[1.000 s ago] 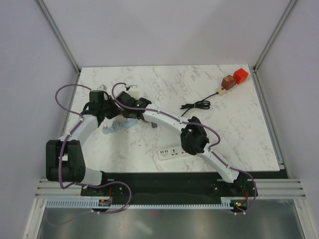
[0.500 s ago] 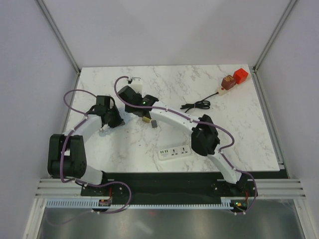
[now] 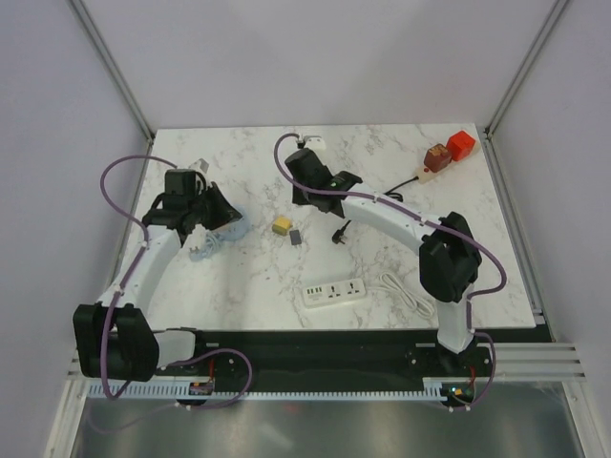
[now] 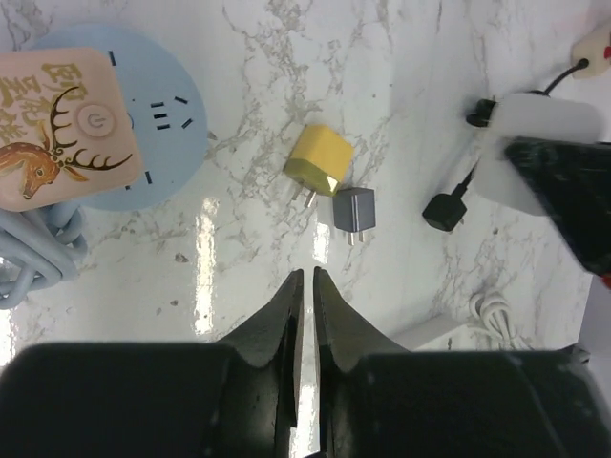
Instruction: Pull the plug off the socket
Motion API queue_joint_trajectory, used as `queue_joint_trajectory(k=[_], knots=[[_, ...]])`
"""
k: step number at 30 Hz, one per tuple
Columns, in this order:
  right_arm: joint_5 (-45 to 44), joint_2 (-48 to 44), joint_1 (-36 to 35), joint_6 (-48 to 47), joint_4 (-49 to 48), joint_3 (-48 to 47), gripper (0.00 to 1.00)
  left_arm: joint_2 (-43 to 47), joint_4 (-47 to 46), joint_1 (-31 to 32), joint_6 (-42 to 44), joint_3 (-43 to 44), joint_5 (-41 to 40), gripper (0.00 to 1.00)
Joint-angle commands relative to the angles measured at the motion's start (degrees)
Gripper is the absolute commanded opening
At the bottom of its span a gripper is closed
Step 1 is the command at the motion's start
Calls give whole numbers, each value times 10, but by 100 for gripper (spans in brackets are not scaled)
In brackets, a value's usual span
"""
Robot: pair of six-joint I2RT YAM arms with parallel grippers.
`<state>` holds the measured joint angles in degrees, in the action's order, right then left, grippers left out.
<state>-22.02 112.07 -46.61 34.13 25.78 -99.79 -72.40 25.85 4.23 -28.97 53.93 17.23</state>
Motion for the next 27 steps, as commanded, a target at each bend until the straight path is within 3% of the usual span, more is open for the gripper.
queue_joint_trajectory(k=[1,7,11,14,17,23,24,27], knots=[[48,2,4,-51,-1,42,7,30,29,-3,15,29,35,16],[45,23,11,-93,3,64,12,45,67,-7,43,57,4,31],[39,39,12,-103,18,64,16,52,88,-8,57,67,-23,51],[55,55,11,-105,27,65,21,50,97,-9,61,67,-39,61],[58,62,10,-103,29,70,32,47,103,-9,63,66,-48,68],[51,50,10,-116,28,74,62,26,118,-9,84,76,-81,82],[50,46,11,-118,28,74,72,24,119,-9,91,79,-85,85],[56,31,9,-122,29,75,88,6,129,-9,106,93,-105,87]])
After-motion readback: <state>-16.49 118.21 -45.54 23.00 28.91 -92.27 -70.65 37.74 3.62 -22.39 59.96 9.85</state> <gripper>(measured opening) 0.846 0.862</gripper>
